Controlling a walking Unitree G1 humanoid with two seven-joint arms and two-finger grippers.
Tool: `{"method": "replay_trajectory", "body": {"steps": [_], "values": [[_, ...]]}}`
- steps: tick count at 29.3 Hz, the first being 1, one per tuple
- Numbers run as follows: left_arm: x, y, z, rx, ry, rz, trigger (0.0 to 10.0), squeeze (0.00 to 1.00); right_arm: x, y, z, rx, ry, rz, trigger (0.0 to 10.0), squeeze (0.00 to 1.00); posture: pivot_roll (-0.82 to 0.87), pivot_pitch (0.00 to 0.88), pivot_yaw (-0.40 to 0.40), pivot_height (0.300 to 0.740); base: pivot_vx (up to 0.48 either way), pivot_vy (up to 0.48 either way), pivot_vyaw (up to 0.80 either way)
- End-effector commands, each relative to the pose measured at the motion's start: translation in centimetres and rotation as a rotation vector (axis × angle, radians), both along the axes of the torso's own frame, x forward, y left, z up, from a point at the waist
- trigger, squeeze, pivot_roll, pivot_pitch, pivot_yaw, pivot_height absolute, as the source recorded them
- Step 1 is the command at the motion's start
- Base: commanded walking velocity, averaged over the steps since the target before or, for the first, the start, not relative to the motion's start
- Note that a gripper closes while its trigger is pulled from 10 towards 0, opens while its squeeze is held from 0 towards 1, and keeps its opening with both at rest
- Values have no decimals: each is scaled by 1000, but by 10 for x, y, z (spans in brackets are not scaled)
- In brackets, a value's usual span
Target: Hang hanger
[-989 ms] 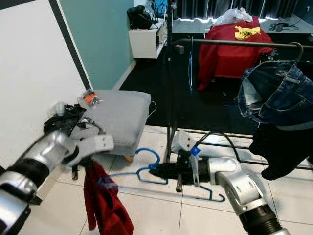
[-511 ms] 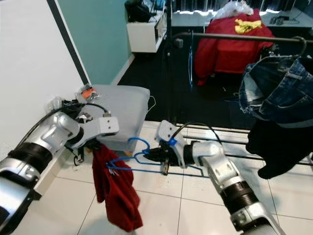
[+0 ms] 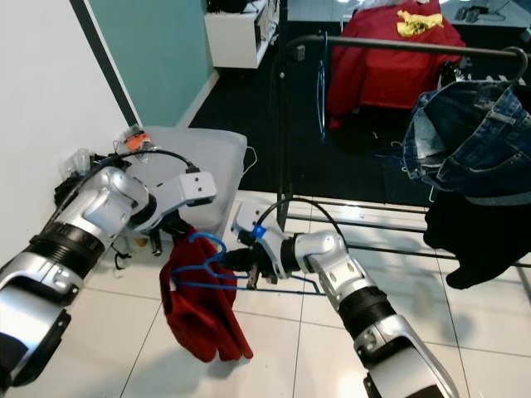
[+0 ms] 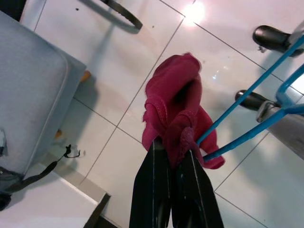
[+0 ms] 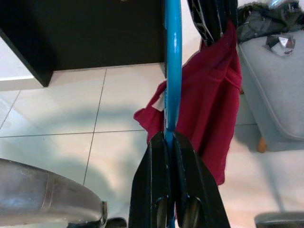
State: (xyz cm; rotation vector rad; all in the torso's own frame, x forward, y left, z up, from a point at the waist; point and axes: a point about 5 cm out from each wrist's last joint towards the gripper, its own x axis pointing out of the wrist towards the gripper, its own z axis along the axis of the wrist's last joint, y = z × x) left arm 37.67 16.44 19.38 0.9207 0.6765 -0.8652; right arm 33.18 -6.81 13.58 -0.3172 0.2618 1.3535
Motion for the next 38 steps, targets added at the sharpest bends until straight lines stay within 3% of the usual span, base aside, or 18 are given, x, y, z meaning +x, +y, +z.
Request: {"method": "replay_trajectory", "body": {"steps": [1,18,20,21,23,25,26,27,28,30,35,36,37,38], "values": [[4,0,1,32,-32,2,10000,0,0,10,8,29,9,49,10000,0,19,146,20,740,0,0,0],[14,7,-3,121,-127,71,10000,0,-7,16,19,29,82,189,10000,0,4,112,24,740,0,0,0],[15,12,-3,137,-143,100,10000,0,-10,9,18,-10,96,228,10000,0,5,105,23,740,0,0,0],[15,18,-3,150,-153,121,10000,0,-14,-7,13,-135,92,263,10000,0,3,107,22,740,0,0,0],[15,18,-3,150,-153,121,10000,0,-14,-7,13,-135,92,263,10000,0,3,107,22,740,0,0,0],[16,24,-1,164,-164,135,10000,0,-12,-43,8,-394,71,245,10000,0,0,110,24,740,0,0,0],[17,25,-1,166,-167,138,10000,0,-7,-58,13,-466,42,200,10000,0,-2,109,26,740,0,0,0],[17,25,-1,166,-167,138,10000,0,-7,-58,13,-466,42,200,10000,0,-2,109,26,740,0,0,0],[17,25,-1,165,-169,141,10000,0,-1,-68,21,-486,7,149,10000,0,-2,111,28,740,0,0,0],[17,25,-1,165,-169,141,10000,0,-1,-68,21,-486,7,149,10000,0,-2,111,28,740,0,0,0],[18,27,1,160,-175,147,10000,0,9,-80,48,-450,-69,71,10000,0,0,114,28,740,0,0,0],[18,27,2,158,-176,150,10000,0,10,-76,59,-378,-80,73,10000,0,-2,113,29,740,0,0,0],[18,27,2,158,-176,150,10000,0,10,-76,59,-378,-80,73,10000,0,-2,113,29,740,0,0,0],[19,28,3,155,-176,153,10000,0,8,-70,68,-291,-79,89,10000,0,-2,113,29,740,0,0,0]]}}
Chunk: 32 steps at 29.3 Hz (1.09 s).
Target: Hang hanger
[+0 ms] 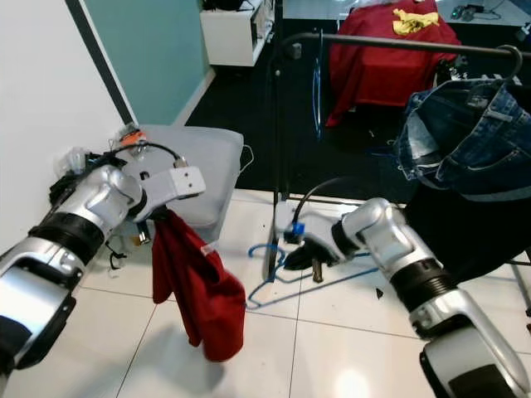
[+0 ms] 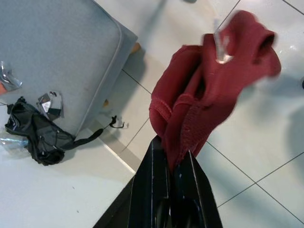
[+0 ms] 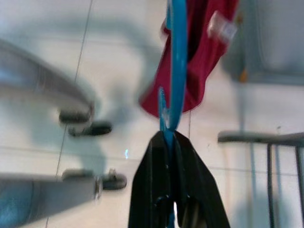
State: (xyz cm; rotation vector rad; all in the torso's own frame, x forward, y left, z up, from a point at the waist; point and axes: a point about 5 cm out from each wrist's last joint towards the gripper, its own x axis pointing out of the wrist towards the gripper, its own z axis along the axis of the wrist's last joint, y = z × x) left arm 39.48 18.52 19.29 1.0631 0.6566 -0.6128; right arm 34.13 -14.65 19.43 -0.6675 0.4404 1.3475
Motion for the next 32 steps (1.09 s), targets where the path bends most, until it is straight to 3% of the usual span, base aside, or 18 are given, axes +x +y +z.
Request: {"method": "replay_trajectory", "body": {"steps": [1,3,4,11,15,16,20,22,23,25,32], "values": [[1,7,4,-5,-8,19,10000,0,-4,15,17,146,15,61,10000,0,-2,114,28,740,0,0,0],[1,7,4,-5,-8,19,10000,0,-4,15,17,146,15,61,10000,0,-2,114,28,740,0,0,0],[1,5,5,-16,-5,18,10000,0,-12,31,19,264,82,124,10000,0,-1,118,25,740,0,0,0],[2,-1,11,-47,-1,9,10000,0,-13,45,-2,259,100,135,10000,0,4,120,22,740,0,0,0],[2,-7,17,-73,5,-5,10000,0,-5,50,-18,194,17,87,10000,0,6,126,21,740,0,0,0],[1,-10,21,-85,9,-18,10000,0,1,53,-24,172,-56,39,10000,0,7,131,18,740,0,0,0],[0,-14,25,-99,12,-32,10000,0,7,56,-29,168,-118,-10,10000,0,8,133,17,740,0,0,0],[-1,-18,30,-113,14,-49,10000,0,12,58,-31,206,-147,-60,10000,0,9,135,16,740,0,0,0],[-4,-23,35,-132,16,-75,10000,0,14,64,-29,320,-121,-111,10000,0,12,138,15,740,0,0,0],[-5,-25,36,-139,18,-83,10000,0,13,66,-27,368,-97,-113,10000,0,12,138,15,740,0,0,0],[-7,-27,36,-143,21,-93,10000,0,12,66,-25,400,-79,-116,10000,0,8,138,18,740,0,0,0]]}}
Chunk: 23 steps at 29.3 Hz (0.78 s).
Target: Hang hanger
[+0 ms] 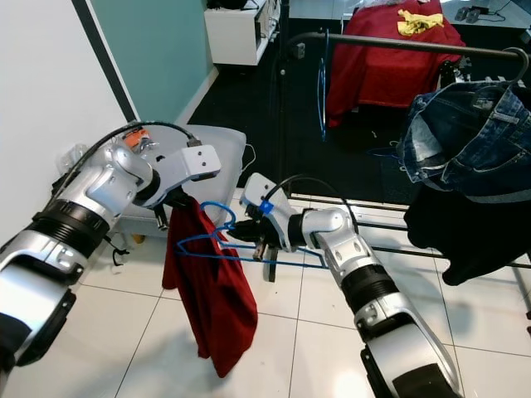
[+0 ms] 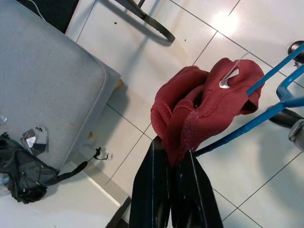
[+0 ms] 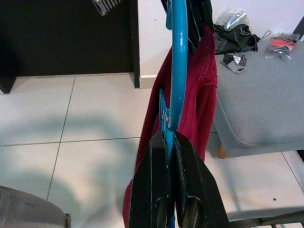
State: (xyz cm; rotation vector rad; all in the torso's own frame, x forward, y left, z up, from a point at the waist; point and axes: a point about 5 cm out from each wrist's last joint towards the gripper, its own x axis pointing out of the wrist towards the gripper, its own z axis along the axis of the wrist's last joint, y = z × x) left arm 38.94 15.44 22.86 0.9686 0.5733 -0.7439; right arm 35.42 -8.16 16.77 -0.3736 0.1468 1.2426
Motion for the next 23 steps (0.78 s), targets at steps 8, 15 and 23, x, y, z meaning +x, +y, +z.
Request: {"method": "replay_trajectory", "body": {"steps": [8,15,23], "values": [[0,6,0,10,-9,10,10000,0,0,-6,4,-10,-15,3,10000,0,7,137,21,740,0,0,0],[-1,11,-2,40,-24,36,10000,0,3,-19,1,-58,-40,-16,10000,0,0,140,26,740,0,0,0],[-2,12,-2,40,-20,36,10000,0,11,-33,4,-76,-68,-100,10000,0,2,142,24,740,0,0,0]]}}
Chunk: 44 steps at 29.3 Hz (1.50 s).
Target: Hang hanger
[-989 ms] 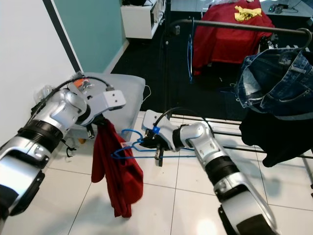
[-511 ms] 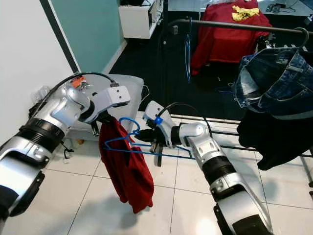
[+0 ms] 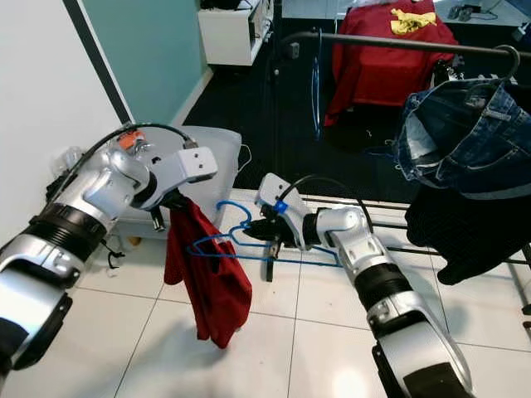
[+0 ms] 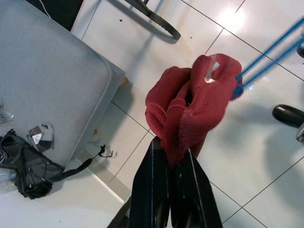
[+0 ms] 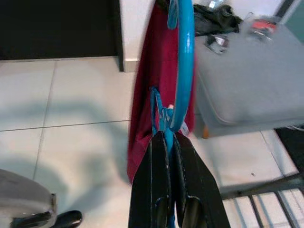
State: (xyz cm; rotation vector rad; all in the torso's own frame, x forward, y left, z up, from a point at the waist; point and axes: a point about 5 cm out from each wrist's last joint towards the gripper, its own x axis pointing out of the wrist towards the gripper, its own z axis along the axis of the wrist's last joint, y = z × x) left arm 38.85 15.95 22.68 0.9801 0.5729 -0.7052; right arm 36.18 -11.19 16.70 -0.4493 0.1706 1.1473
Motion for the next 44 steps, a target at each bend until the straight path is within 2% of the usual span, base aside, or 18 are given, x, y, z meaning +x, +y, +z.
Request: {"method": "replay_trajectory", "body": {"steps": [1,12,18,30,36,44], "values": [[-1,7,0,26,2,10,10000,0,4,-4,6,-6,-30,-20,10000,0,2,142,24,740,0,0,0],[-2,9,-2,31,6,15,10000,0,6,-12,13,0,-44,-31,10000,0,-1,142,24,740,0,0,0],[-2,10,-4,37,12,16,10000,0,2,-18,22,32,-37,9,10000,0,-3,141,26,740,0,0,0],[-3,10,-5,39,17,16,10000,0,-3,-30,41,2,-76,40,10000,0,-6,131,25,740,0,0,0],[-3,10,-5,39,19,15,10000,0,-5,-35,41,-17,-61,42,10000,0,-5,125,24,740,0,0,0],[-4,10,-3,31,24,11,10000,0,-9,-47,21,-141,8,24,10000,0,-5,123,26,740,0,0,0]]}}
